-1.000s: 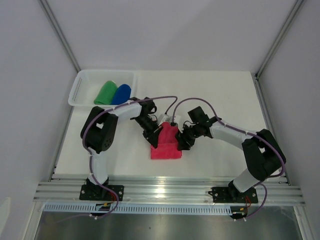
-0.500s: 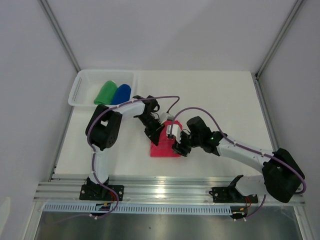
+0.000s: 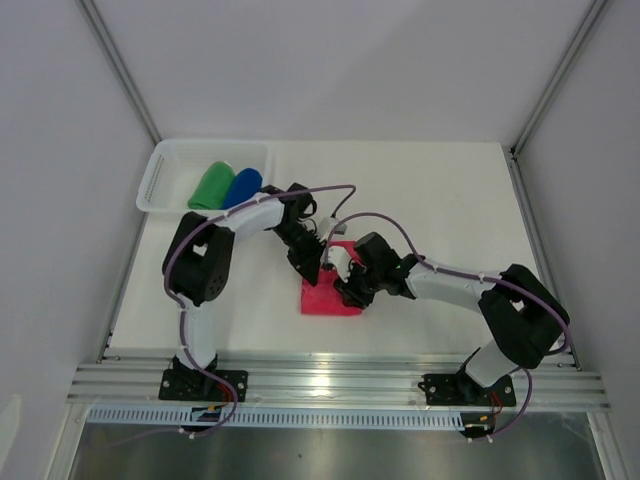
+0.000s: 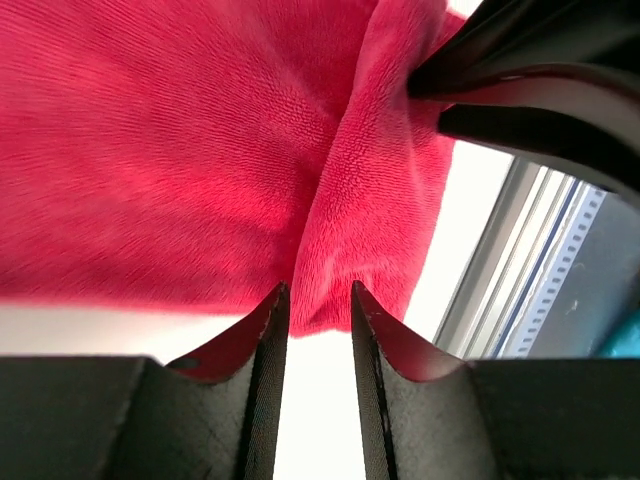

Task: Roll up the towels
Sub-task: Fold the towel

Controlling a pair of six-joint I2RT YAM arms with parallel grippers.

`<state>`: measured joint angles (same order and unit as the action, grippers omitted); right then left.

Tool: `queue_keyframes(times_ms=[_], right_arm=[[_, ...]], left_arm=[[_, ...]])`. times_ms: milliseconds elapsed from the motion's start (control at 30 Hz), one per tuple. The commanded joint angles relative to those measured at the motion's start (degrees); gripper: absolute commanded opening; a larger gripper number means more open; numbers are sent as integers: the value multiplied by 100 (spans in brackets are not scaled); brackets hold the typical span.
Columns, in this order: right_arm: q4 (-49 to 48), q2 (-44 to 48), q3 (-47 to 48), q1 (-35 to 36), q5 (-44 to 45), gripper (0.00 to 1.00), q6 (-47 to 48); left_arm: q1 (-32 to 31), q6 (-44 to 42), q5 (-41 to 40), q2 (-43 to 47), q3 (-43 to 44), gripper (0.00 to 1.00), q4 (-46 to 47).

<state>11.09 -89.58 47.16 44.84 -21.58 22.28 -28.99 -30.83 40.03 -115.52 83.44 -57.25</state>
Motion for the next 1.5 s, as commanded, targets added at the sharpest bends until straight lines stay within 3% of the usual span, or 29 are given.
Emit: queue_keyframes(times_ms=[0,100,233,433,667,867,1067,1200,1367,1467], right_arm=[[270,-165,277,-19,146,32,-513],[210,-78,189,-45,198,32,-909],[-45,55,48,-159,76,34,-1375],[-450,-7,-224,-467,-162,35,-2069],[-704,72,-409,-564,-364,35,-2360],[-626,195,-348,-564,-399,36,-2343],[-11,906,73,-809,-829,46,-1930],[60,803,232,-1205,-1005,48,-1842],[253,249,426,-1250,-1085,50,-1552],[332,-15,505,-1302,-1181,52,-1367]], left_arm=[[288,60,154,645,348,34,-58],[525,-19,321,1118,243,33,12],[509,-713,558,2137,-684,37,319],[-536,-1820,-530,3519,-2155,45,1260],[-1538,-1997,-1682,3072,-2736,54,2051],[-1698,-1787,-1903,2728,-2658,54,2070],[-847,-963,-137,3036,-1736,53,849],[-309,58,-13,2229,-1340,52,681],[-256,472,514,1314,-1163,53,504],[-238,560,305,1059,-1119,54,680]])
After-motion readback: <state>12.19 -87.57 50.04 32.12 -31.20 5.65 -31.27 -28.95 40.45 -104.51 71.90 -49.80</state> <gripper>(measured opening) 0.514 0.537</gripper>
